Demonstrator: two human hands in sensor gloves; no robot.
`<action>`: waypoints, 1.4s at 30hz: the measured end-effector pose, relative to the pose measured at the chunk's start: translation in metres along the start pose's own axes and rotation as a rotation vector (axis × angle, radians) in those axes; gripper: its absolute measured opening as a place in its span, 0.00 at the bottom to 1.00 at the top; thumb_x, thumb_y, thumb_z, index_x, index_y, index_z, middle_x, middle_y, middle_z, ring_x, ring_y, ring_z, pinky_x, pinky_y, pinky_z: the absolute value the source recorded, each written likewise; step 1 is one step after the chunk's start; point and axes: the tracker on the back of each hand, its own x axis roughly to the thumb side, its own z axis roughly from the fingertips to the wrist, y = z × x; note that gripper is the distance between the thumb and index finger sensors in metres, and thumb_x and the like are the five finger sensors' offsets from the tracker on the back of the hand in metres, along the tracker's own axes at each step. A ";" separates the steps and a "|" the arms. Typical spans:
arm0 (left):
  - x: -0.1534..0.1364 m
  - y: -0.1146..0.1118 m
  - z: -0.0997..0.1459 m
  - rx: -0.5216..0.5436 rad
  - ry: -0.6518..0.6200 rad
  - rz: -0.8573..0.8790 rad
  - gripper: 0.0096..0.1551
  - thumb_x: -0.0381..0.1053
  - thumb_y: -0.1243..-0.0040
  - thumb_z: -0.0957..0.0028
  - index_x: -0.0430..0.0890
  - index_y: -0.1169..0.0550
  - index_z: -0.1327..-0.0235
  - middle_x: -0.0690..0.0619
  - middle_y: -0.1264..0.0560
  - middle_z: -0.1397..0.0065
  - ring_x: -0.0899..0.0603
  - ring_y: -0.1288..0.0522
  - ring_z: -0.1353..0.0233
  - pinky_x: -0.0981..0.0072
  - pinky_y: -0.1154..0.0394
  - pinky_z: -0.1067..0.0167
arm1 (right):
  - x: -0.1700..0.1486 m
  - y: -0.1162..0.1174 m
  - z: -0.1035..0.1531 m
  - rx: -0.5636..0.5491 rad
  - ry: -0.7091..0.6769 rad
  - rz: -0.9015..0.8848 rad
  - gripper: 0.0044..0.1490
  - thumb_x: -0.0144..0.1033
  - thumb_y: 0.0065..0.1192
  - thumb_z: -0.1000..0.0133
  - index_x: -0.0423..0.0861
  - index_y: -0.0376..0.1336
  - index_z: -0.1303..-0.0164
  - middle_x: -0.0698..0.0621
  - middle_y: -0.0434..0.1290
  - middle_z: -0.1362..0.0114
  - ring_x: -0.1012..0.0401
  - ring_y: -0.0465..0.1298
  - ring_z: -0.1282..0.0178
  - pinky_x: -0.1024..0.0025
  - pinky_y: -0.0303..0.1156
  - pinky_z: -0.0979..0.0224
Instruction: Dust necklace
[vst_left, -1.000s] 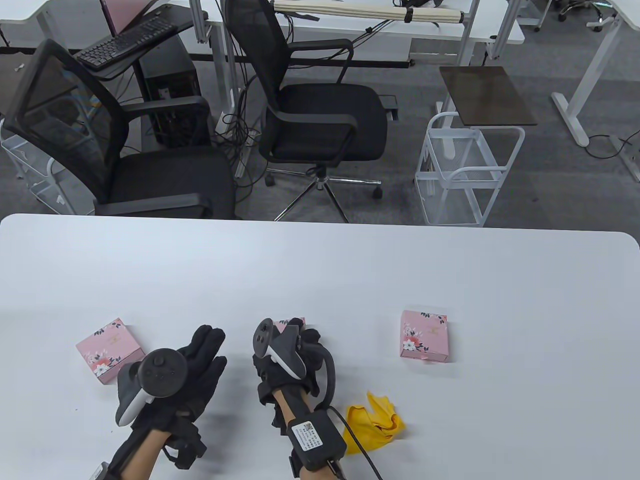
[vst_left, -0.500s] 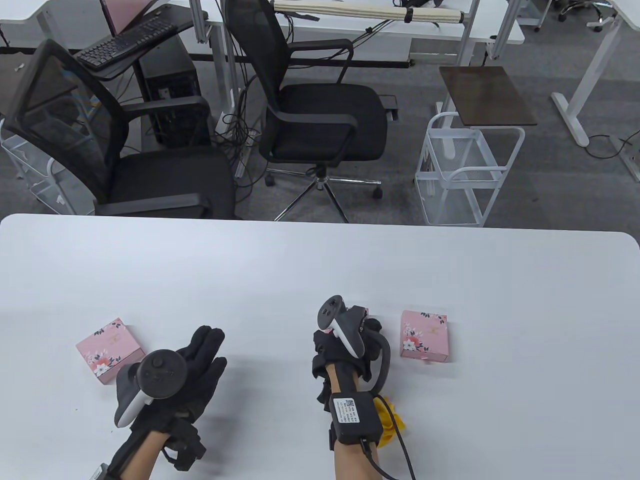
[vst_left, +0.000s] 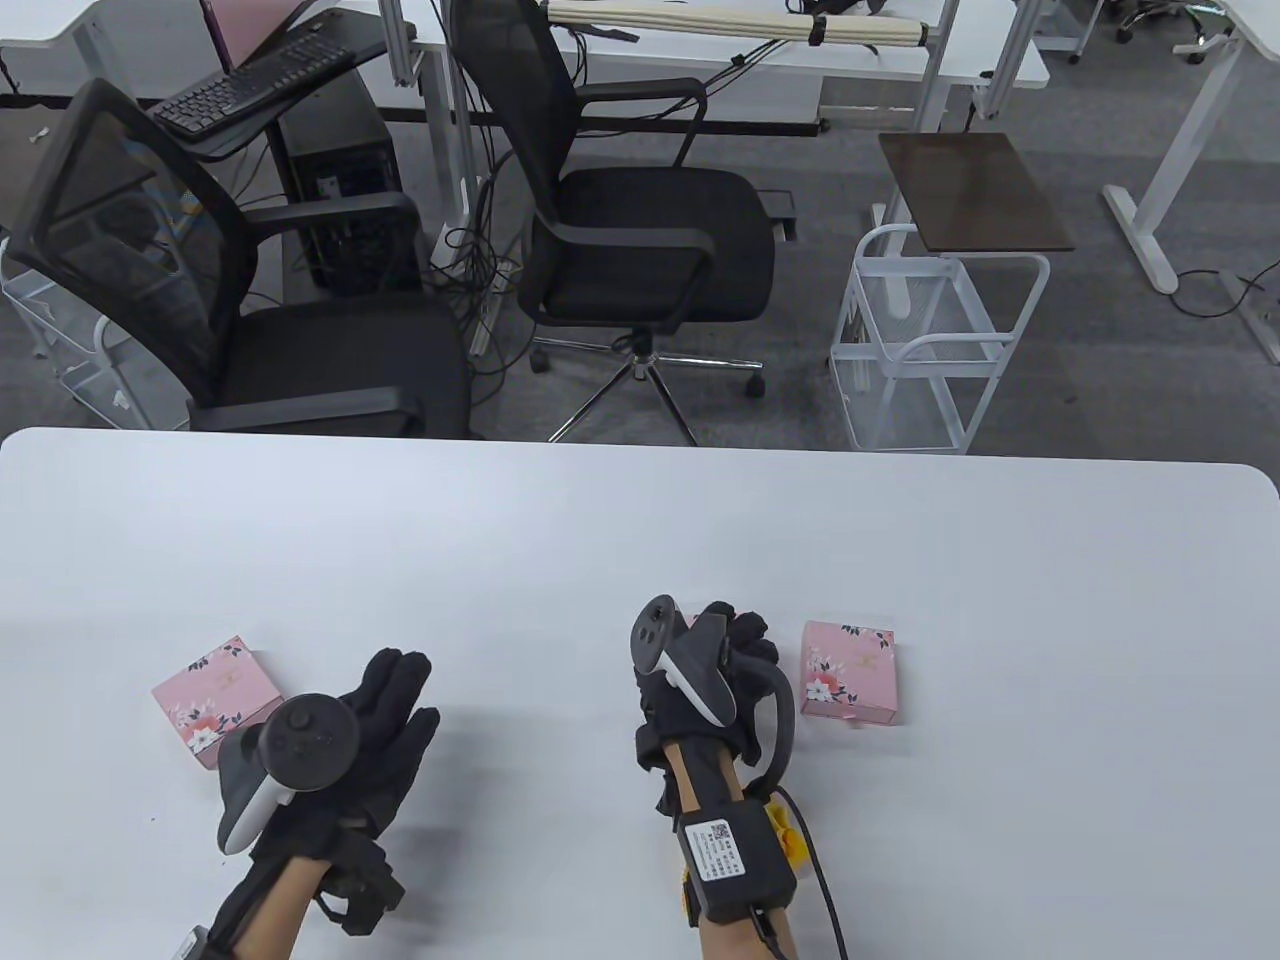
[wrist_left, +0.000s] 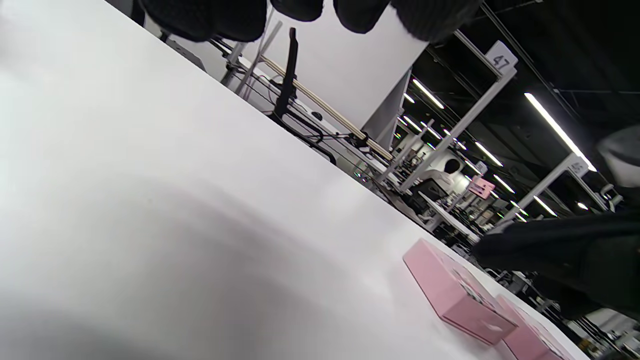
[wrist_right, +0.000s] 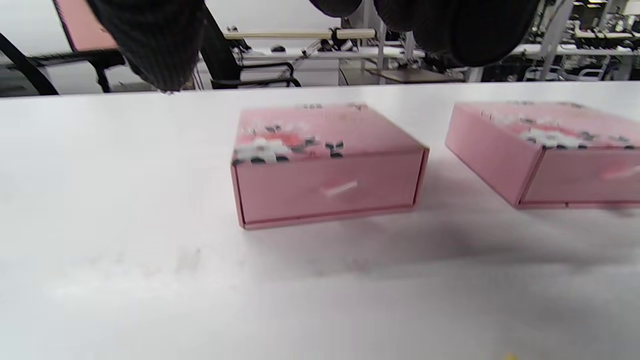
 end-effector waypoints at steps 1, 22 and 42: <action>-0.004 0.003 -0.001 0.020 0.028 0.006 0.37 0.62 0.52 0.34 0.54 0.45 0.14 0.48 0.52 0.09 0.31 0.48 0.18 0.37 0.42 0.25 | -0.002 -0.005 0.009 -0.014 -0.032 -0.018 0.61 0.56 0.60 0.31 0.25 0.37 0.14 0.16 0.39 0.16 0.21 0.52 0.25 0.31 0.58 0.25; -0.125 0.061 -0.073 -0.290 0.574 -0.307 0.71 0.70 0.34 0.48 0.46 0.64 0.15 0.42 0.70 0.11 0.34 0.71 0.15 0.32 0.62 0.21 | -0.044 0.007 0.098 -0.180 -0.283 -0.249 0.54 0.54 0.58 0.30 0.28 0.43 0.13 0.19 0.46 0.16 0.22 0.54 0.26 0.32 0.58 0.25; -0.112 0.043 -0.079 -0.272 0.509 -0.472 0.74 0.70 0.28 0.53 0.42 0.60 0.15 0.37 0.55 0.10 0.29 0.56 0.15 0.26 0.54 0.23 | -0.041 0.006 0.104 -0.224 -0.315 -0.218 0.51 0.53 0.57 0.30 0.30 0.45 0.13 0.21 0.48 0.16 0.24 0.56 0.25 0.33 0.60 0.25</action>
